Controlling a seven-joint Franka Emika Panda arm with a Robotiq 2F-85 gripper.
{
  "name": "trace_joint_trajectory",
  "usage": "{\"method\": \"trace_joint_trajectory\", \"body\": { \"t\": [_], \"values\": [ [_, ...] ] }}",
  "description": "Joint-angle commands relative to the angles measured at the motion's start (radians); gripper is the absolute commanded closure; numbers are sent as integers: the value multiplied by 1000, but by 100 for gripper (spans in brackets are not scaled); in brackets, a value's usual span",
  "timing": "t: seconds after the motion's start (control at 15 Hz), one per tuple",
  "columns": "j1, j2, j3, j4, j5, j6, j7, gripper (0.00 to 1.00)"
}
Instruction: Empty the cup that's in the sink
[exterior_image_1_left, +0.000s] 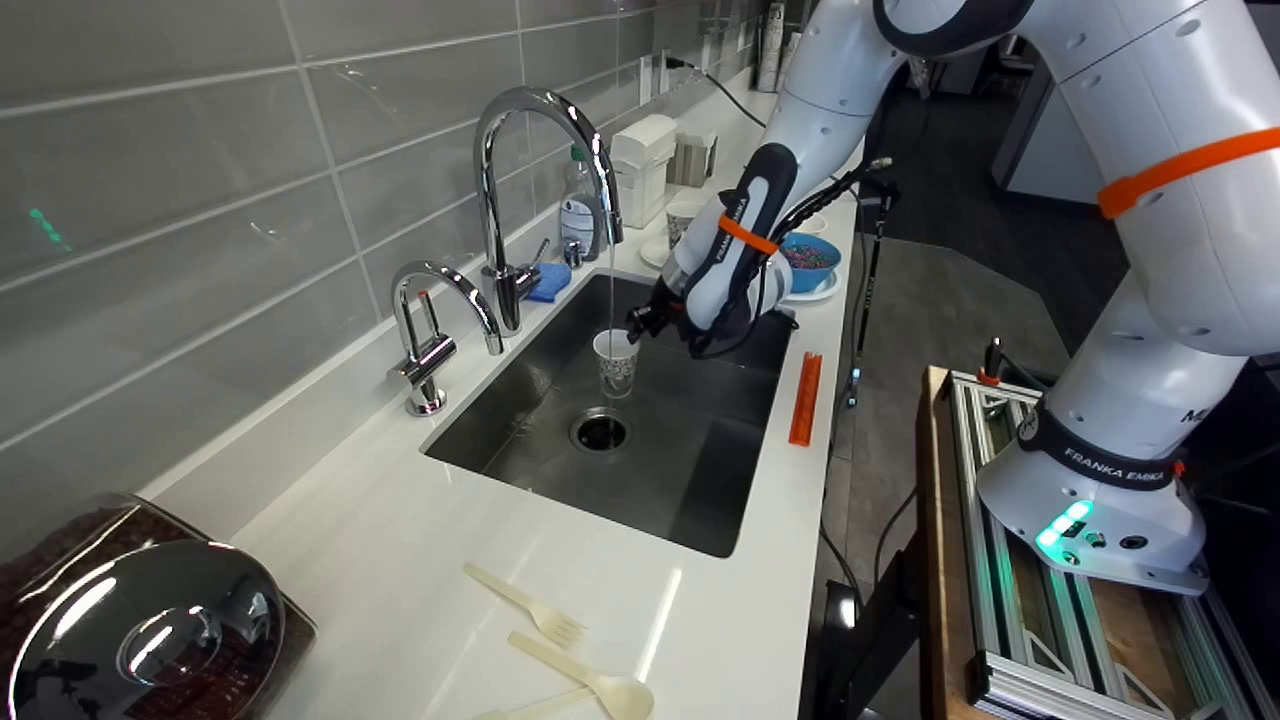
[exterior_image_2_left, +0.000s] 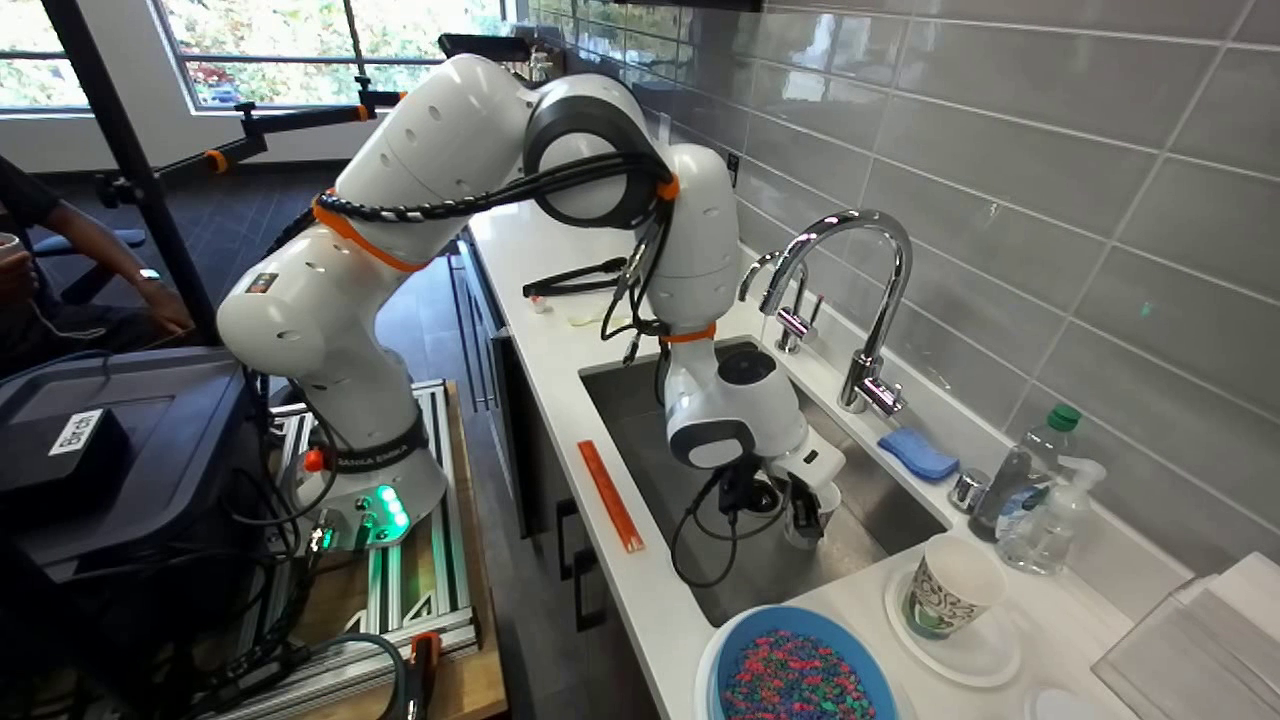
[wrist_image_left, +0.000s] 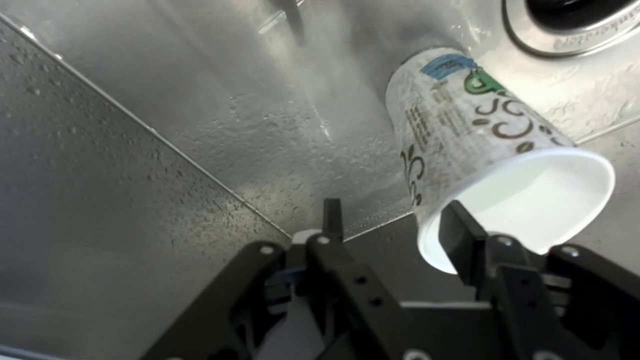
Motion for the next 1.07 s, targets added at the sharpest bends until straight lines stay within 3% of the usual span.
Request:
{"method": "trace_joint_trajectory", "body": {
  "t": [0.0, 0.2, 1.0],
  "values": [
    [-13, 33, 11, 17, 15, 31, -10, 77],
    [-14, 33, 13, 18, 13, 29, -10, 99],
    [-43, -7, 41, -14, 1, 45, -11, 99]
  ]
}}
